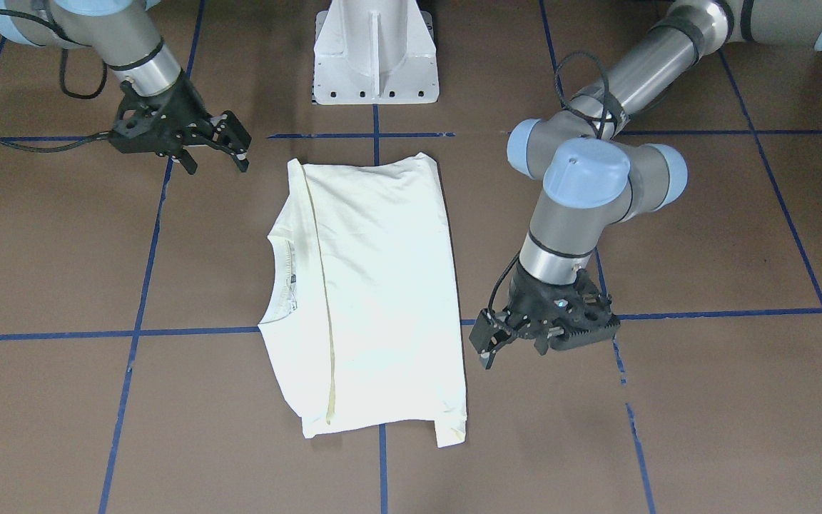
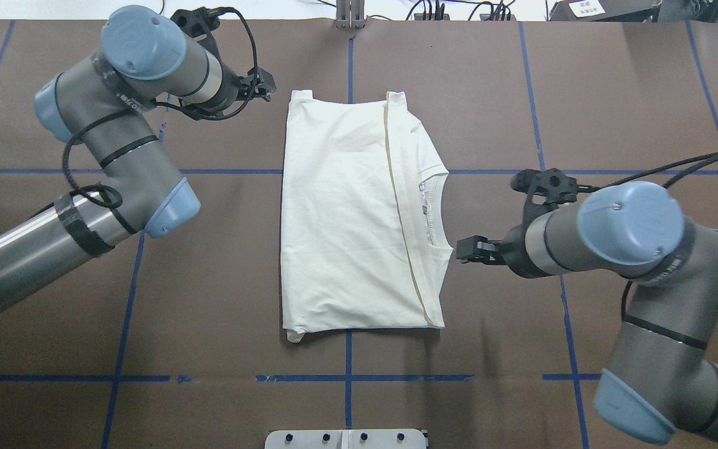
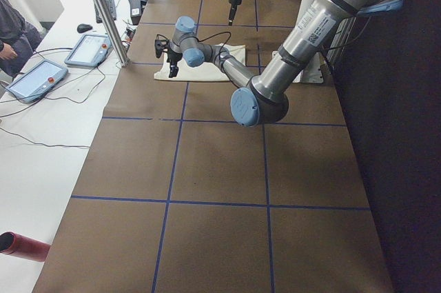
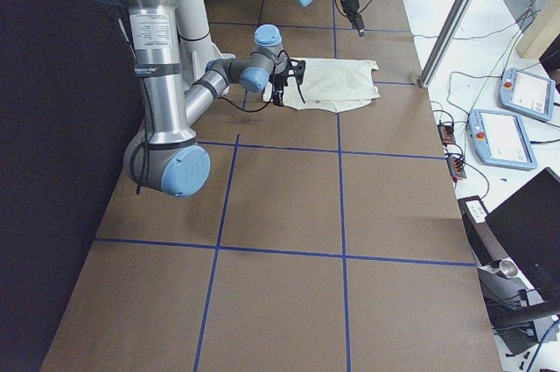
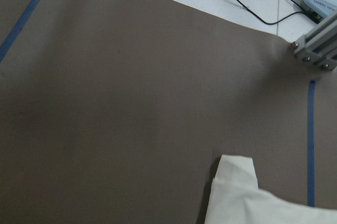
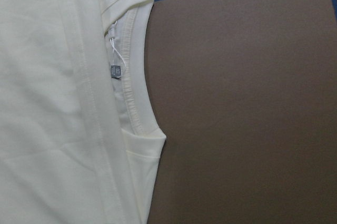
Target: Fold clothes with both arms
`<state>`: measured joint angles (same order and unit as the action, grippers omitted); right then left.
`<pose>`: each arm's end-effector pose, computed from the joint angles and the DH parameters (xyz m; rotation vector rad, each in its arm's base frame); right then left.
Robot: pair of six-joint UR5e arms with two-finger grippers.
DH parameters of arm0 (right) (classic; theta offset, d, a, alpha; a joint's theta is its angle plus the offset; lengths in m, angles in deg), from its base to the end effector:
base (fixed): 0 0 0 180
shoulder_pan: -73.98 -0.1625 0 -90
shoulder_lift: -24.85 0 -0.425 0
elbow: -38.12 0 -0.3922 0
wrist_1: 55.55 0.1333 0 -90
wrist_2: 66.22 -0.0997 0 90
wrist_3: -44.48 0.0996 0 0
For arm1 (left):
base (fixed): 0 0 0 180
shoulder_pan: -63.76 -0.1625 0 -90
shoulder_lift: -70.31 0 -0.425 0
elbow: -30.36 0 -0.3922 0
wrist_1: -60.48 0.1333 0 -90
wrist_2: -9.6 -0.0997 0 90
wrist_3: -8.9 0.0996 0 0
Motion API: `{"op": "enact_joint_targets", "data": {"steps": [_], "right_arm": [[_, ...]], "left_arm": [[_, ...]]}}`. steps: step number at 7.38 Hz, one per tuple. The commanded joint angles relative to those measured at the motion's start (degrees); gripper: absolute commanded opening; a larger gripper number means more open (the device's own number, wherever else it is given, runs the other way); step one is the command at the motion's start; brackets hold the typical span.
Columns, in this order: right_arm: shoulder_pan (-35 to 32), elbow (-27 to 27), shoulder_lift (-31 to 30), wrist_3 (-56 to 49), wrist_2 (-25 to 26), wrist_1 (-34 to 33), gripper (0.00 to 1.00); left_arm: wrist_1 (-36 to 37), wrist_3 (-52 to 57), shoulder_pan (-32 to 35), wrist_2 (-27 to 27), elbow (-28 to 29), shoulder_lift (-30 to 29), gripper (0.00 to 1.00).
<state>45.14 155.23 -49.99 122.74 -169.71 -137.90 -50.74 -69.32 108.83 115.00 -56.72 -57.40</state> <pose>-0.4196 -0.3567 0.2950 0.0941 -0.8906 0.1757 0.4310 -0.5834 0.2460 0.2469 0.9784 -0.4000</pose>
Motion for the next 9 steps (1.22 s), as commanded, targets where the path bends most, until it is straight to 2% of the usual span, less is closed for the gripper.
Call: {"op": "enact_joint_targets", "data": {"steps": [1, 2, 7, 9], "right_arm": [[5.5, -7.6, 12.8, -3.5, 5.2, -13.1, 1.0], [7.2, -9.8, 13.1, -4.5, 5.2, -13.2, 1.0], [8.2, -11.6, 13.0, -11.7, 3.1, -18.9, 1.0], [8.1, -12.0, 12.9, -13.2, 2.2, -19.3, 1.0]], "left_arm": [[12.8, 0.1, -6.4, 1.8, -19.1, 6.2, 1.0], [13.0, -0.1, -8.2, 1.8, -22.1, 8.2, 1.0], [12.4, -0.2, -8.6, 1.8, -22.3, 9.8, 1.0], [11.9, -0.1, -8.6, 2.0, -22.3, 10.0, 1.0]]}}
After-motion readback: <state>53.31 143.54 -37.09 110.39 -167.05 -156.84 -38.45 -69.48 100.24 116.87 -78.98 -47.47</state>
